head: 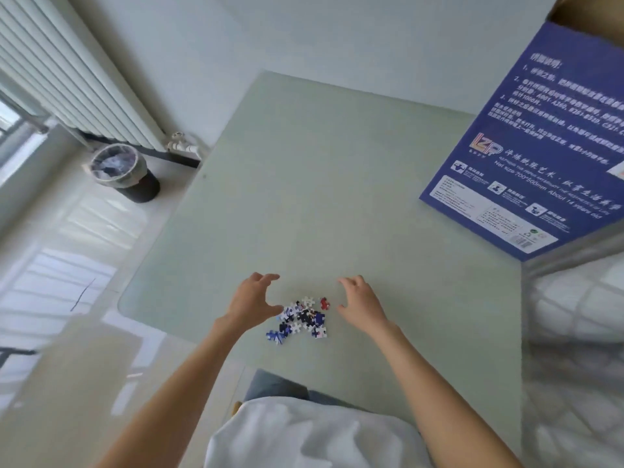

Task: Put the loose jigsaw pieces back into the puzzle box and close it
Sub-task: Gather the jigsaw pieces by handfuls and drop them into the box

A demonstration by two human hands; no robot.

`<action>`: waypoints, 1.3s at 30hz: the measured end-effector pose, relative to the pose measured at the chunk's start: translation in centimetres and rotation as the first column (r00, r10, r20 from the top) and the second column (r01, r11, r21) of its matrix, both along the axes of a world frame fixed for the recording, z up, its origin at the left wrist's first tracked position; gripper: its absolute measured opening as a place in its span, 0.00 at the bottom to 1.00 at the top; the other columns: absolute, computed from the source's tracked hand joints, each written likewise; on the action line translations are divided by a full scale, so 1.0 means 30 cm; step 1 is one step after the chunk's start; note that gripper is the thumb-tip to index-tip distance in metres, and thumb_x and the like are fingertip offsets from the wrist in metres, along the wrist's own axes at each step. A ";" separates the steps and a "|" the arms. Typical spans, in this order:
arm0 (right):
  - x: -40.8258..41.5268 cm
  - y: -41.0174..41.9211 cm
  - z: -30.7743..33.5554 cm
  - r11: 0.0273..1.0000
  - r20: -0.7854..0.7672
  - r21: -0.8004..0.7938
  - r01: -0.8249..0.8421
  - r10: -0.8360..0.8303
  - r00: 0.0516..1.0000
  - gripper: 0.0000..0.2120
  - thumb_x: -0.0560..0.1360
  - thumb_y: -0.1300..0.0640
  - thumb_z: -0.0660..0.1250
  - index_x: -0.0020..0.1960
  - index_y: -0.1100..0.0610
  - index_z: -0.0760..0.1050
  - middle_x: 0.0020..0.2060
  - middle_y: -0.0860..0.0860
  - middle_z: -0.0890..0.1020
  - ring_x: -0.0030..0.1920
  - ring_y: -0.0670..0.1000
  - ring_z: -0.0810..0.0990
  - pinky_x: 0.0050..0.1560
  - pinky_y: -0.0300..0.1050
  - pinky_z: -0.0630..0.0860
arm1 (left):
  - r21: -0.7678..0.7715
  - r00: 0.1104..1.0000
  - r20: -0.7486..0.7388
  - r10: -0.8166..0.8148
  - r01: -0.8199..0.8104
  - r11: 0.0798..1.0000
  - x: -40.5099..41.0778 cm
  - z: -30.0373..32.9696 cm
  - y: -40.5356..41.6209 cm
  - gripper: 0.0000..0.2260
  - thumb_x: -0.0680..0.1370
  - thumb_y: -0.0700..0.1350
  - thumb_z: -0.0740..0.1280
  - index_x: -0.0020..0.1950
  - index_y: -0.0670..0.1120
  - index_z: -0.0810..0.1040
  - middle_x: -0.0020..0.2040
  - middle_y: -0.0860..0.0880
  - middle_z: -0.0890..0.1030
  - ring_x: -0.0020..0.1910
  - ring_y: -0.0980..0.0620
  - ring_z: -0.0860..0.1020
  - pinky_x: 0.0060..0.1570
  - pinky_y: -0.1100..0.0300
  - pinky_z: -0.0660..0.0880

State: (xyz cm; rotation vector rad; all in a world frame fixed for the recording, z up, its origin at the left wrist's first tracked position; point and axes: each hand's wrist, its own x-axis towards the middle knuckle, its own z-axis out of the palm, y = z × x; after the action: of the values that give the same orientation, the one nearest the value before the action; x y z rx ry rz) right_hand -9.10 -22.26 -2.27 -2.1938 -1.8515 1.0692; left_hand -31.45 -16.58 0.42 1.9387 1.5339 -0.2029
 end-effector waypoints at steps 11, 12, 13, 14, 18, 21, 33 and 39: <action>-0.238 -0.098 -0.060 0.975 -0.022 0.114 -0.190 0.194 0.981 0.26 0.73 0.66 0.66 0.69 0.58 0.65 0.60 0.57 0.69 0.61 0.58 0.69 0.62 0.46 0.68 | 0.035 0.972 0.166 0.166 -0.174 0.984 -0.062 -0.158 -0.240 0.26 0.70 0.39 0.71 0.66 0.46 0.70 0.59 0.44 0.71 0.50 0.46 0.77 0.51 0.54 0.75; -0.240 -0.100 -0.058 0.974 -0.048 0.126 -0.186 0.194 0.980 0.26 0.73 0.66 0.67 0.69 0.58 0.65 0.60 0.57 0.70 0.61 0.58 0.70 0.62 0.46 0.67 | 0.043 0.970 0.179 0.167 -0.177 0.983 -0.051 -0.159 -0.233 0.26 0.70 0.39 0.71 0.66 0.46 0.70 0.59 0.43 0.71 0.49 0.46 0.77 0.51 0.54 0.75; -0.242 -0.101 -0.055 0.973 -0.072 0.132 -0.188 0.199 0.977 0.27 0.73 0.65 0.67 0.70 0.58 0.65 0.60 0.57 0.70 0.61 0.58 0.71 0.62 0.46 0.67 | 0.048 0.969 0.189 0.160 -0.172 0.984 -0.038 -0.159 -0.225 0.25 0.71 0.40 0.71 0.67 0.46 0.70 0.58 0.43 0.72 0.49 0.46 0.77 0.51 0.54 0.75; -0.240 -0.098 -0.055 0.971 -0.087 0.134 -0.199 0.211 0.974 0.28 0.72 0.65 0.67 0.71 0.58 0.64 0.60 0.57 0.70 0.61 0.58 0.71 0.61 0.46 0.67 | 0.055 0.970 0.194 0.146 -0.159 0.986 -0.028 -0.160 -0.213 0.25 0.71 0.41 0.71 0.67 0.46 0.69 0.58 0.44 0.72 0.49 0.46 0.77 0.52 0.55 0.75; -0.223 -0.090 -0.063 0.962 -0.104 0.104 -0.251 0.262 0.960 0.34 0.72 0.62 0.70 0.73 0.58 0.59 0.63 0.57 0.68 0.64 0.57 0.69 0.64 0.46 0.67 | 0.055 0.969 0.214 0.125 -0.139 0.989 -0.007 -0.162 -0.180 0.22 0.72 0.42 0.72 0.64 0.45 0.71 0.54 0.44 0.75 0.49 0.46 0.77 0.51 0.54 0.75; -0.218 -0.074 -0.062 0.950 0.021 0.108 -0.292 0.291 0.956 0.38 0.70 0.55 0.73 0.73 0.57 0.57 0.63 0.57 0.65 0.63 0.57 0.67 0.65 0.48 0.67 | 0.047 0.974 0.204 0.103 -0.114 0.992 -0.011 -0.160 -0.173 0.20 0.71 0.42 0.72 0.62 0.44 0.72 0.53 0.44 0.75 0.50 0.46 0.78 0.51 0.53 0.75; -0.218 -0.009 -0.064 0.930 0.054 0.106 -0.351 0.347 0.936 0.29 0.67 0.52 0.75 0.65 0.57 0.69 0.58 0.53 0.71 0.58 0.54 0.68 0.54 0.50 0.73 | 0.063 0.990 0.131 0.044 -0.052 0.997 0.025 -0.159 -0.206 0.36 0.66 0.50 0.76 0.69 0.45 0.64 0.63 0.44 0.65 0.61 0.46 0.68 0.61 0.59 0.66; -0.226 -0.028 -0.062 0.948 0.007 0.124 -0.291 0.293 0.956 0.21 0.71 0.59 0.71 0.62 0.60 0.71 0.53 0.57 0.74 0.55 0.57 0.72 0.52 0.49 0.72 | 0.082 0.977 0.201 0.066 -0.084 0.993 0.030 -0.160 -0.202 0.27 0.68 0.49 0.75 0.65 0.46 0.71 0.58 0.45 0.72 0.55 0.46 0.74 0.54 0.60 0.67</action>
State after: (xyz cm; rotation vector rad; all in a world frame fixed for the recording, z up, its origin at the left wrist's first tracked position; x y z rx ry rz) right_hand -15.88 -23.11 -4.14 -1.8822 -2.2234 0.9735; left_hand -30.55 -22.65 -4.38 1.9025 1.5023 0.0905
